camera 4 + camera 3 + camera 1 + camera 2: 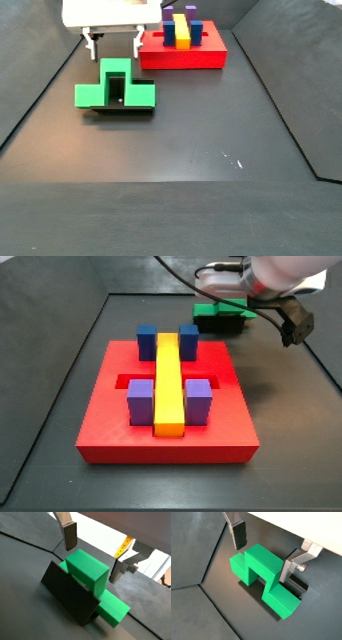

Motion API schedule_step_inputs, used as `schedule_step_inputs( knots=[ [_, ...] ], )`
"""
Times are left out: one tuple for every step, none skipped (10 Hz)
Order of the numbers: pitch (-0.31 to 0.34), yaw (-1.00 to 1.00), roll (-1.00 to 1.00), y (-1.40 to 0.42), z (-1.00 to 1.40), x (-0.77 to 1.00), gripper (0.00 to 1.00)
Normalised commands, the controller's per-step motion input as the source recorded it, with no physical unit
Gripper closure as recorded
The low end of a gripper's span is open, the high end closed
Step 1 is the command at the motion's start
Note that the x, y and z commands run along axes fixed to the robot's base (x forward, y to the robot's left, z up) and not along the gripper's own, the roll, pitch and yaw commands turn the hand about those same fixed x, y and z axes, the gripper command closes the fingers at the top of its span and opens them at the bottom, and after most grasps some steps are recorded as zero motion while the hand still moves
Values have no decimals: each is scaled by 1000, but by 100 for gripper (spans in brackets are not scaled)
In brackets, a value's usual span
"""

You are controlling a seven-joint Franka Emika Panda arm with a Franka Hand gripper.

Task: Pick up the green object. Move up. Place the green object on the fixture. Regrasp the green object. Move to above the board. Insert the green object.
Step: Regrasp the green object.

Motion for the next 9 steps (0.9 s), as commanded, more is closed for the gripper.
schedule_step_inputs(
  knots=[
    [0, 143, 137, 0, -234, 66, 0],
    [0, 131, 143, 0, -249, 34, 0],
    [0, 103, 51, 49, -189, 0, 0],
    [0, 106, 34, 37, -191, 0, 0],
    [0, 94, 3, 37, -177, 0, 0],
    [0, 83, 0, 80, -94, 0, 0],
    [0, 86, 0, 43, -74, 0, 0],
    [0, 60, 0, 69, 0, 6, 0],
    [0, 57, 0, 37, 0, 20, 0]
  ],
)
